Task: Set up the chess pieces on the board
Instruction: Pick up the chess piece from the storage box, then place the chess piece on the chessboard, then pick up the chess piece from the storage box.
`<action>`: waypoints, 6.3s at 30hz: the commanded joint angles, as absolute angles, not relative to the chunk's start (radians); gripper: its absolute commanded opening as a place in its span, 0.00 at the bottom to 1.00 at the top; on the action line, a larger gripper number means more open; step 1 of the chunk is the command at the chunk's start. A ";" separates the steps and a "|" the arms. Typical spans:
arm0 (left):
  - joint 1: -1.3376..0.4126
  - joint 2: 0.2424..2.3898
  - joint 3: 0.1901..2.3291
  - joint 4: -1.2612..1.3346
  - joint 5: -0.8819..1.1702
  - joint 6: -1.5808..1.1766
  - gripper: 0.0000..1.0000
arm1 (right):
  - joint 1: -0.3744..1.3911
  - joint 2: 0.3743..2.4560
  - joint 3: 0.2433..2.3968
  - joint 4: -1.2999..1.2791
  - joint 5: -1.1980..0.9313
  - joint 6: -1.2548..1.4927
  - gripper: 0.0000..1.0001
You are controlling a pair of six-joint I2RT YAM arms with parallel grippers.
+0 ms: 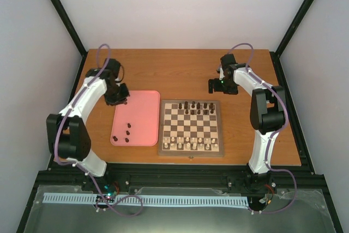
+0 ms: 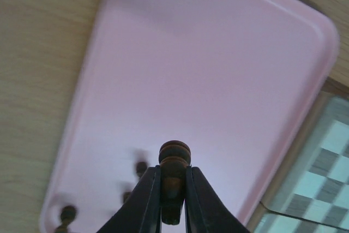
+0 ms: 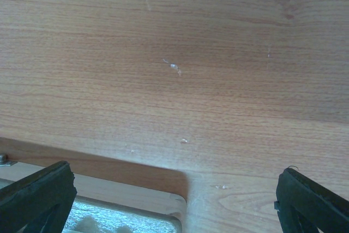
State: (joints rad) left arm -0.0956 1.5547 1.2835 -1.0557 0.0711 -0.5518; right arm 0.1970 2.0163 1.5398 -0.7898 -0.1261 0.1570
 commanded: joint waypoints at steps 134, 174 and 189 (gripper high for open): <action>-0.596 1.965 1.774 -1.220 0.051 -0.478 0.42 | 0.201 2.045 1.547 -0.795 -0.124 0.149 1.00; -0.103 1.271 0.787 -1.083 0.022 -0.808 0.65 | 0.225 2.034 1.534 -0.790 -0.159 0.151 1.00; 0.006 1.406 0.795 -0.968 0.074 -0.745 0.40 | 0.225 2.051 1.552 -0.799 -0.152 0.149 1.00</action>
State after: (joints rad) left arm -0.0036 1.3705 0.7525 -1.0092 0.0547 -0.7738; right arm 0.2188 2.0319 1.5414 -0.7959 -0.1509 0.1566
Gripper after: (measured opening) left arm 0.433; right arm 1.000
